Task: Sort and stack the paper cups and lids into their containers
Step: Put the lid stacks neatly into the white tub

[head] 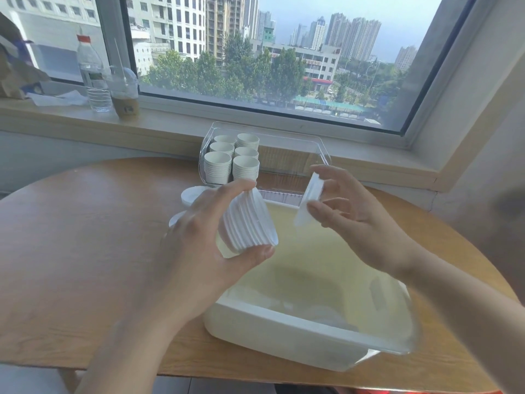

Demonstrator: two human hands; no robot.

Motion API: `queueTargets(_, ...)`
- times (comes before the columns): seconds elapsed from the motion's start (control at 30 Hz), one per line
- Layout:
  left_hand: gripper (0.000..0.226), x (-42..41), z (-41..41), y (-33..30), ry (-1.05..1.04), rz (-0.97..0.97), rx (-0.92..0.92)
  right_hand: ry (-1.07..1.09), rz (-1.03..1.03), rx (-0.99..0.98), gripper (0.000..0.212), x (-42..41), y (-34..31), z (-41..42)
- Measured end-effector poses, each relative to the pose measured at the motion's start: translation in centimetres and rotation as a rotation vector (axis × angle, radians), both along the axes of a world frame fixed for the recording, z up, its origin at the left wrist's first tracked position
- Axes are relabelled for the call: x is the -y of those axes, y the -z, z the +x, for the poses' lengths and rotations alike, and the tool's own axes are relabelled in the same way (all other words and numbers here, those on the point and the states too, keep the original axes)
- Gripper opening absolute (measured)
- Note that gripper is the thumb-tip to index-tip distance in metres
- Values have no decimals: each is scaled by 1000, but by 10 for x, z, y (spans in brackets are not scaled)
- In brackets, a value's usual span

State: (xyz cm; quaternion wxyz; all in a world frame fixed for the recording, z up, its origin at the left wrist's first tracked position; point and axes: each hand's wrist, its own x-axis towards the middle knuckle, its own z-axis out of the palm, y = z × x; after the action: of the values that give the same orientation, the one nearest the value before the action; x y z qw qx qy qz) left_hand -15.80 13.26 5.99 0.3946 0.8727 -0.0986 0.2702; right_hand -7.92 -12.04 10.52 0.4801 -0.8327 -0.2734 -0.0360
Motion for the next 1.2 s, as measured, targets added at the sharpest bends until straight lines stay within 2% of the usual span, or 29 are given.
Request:
queueTargets(0.1, 79, 3, 1, 0, 14, 8, 12, -9, 177, -82, 51, -8, -2, -3)
queueTargets(0.17, 79, 3, 2, 1, 17, 8, 15, 4, 201, -114, 50, -14, -4, -7)
queueTargets(0.5, 79, 3, 1, 1, 14, -20, 19, -71, 23, -109, 30, -25, 5, -21)
queueTargets(0.83, 80, 2, 1, 0, 16, 26, 62, -108, -48, -111, 29, -32, 2, -27)
queueTargets(0.9, 81, 2, 1, 1, 20, 39, 67, -98, -57, -91, 34, -30, 1, -26)
queueTargets(1.07, 84, 0, 2, 2, 40, 58, 80, -117, -66, -81, 68, -24, -6, -25)
queueTargets(1.2, 84, 0, 3, 1, 54, 92, 102, -154, -153, -62, 75, -23, -10, -25)
